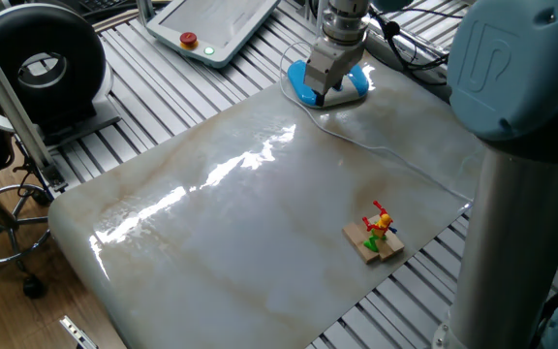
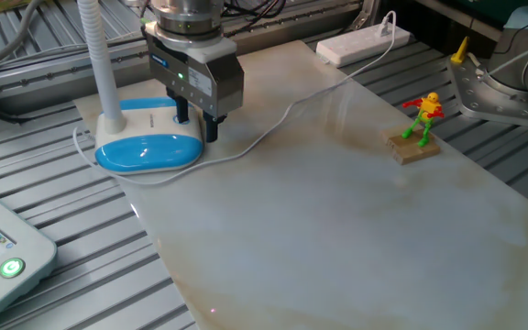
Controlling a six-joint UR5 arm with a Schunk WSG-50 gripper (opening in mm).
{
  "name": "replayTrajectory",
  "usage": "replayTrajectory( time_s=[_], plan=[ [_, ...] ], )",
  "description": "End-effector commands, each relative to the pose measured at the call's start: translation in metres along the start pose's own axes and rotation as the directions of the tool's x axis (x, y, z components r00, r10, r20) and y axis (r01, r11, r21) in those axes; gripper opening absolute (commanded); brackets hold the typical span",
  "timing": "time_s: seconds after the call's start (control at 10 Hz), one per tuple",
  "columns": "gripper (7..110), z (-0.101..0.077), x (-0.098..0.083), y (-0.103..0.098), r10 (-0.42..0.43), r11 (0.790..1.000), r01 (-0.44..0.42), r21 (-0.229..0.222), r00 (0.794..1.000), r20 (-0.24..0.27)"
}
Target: Turn off the desk lamp by pressing the button
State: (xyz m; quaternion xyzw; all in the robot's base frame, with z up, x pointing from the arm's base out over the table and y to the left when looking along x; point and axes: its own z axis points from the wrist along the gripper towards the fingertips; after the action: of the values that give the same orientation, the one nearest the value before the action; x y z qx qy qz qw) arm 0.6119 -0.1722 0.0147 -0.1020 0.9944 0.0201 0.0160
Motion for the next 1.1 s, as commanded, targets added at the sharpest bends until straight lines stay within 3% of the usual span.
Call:
replayTrajectory(
  time_s=[0.0,0.3,0.5,0.6,0.8,0.9,1.0],
  plan=[
    [66,-0.003,0.007,0.003,-0.006,1.000,0.006,-0.012,1.000,-0.012],
    [66,-0.010,0.005,0.005,-0.007,1.000,0.007,-0.017,1.000,-0.018],
    [66,-0.016,0.000,-0.009,-0.017,0.999,0.016,0.035,1.000,0.009],
    [66,-0.022,-0.001,-0.011,-0.016,0.999,0.015,0.046,1.000,0.011],
    [66,-0.045,0.000,0.000,0.004,1.000,-0.004,0.028,1.000,0.001],
    [66,-0.051,-0.004,0.016,0.091,0.996,-0.091,-0.011,0.996,0.012],
    [66,-0.056,-0.006,0.024,0.160,0.987,-0.159,-0.021,0.987,0.018]
  ],
)
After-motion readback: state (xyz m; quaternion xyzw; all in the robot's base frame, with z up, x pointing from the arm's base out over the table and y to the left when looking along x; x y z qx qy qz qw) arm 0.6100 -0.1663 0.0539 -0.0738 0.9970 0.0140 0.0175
